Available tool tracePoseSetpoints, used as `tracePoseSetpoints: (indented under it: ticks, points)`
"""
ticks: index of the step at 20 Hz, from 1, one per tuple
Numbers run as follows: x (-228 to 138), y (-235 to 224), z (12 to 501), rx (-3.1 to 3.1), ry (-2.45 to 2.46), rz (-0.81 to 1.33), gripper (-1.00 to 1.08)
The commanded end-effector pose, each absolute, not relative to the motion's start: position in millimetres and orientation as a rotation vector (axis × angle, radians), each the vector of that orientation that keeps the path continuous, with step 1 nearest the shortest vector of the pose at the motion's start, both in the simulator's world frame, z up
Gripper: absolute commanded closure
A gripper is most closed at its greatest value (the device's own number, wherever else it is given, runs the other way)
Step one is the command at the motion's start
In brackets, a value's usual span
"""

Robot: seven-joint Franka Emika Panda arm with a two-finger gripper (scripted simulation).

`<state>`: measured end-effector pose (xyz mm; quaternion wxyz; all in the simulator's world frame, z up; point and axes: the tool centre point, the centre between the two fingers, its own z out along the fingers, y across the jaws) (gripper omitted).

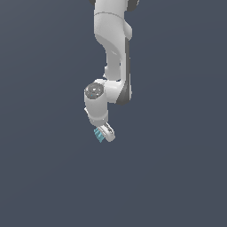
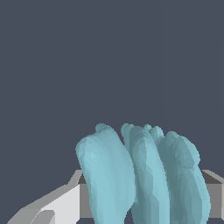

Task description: Pick up the object and move it to a goal position.

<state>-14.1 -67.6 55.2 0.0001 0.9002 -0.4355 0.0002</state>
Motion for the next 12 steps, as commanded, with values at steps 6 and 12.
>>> tracePoseSetpoints:
  ticks: [6,12]
  points:
    - [-24,-59,86,2.829,-1.369,0.001,1.08]
    - [-38,-48,130,2.829,-1.369,0.001,1.08]
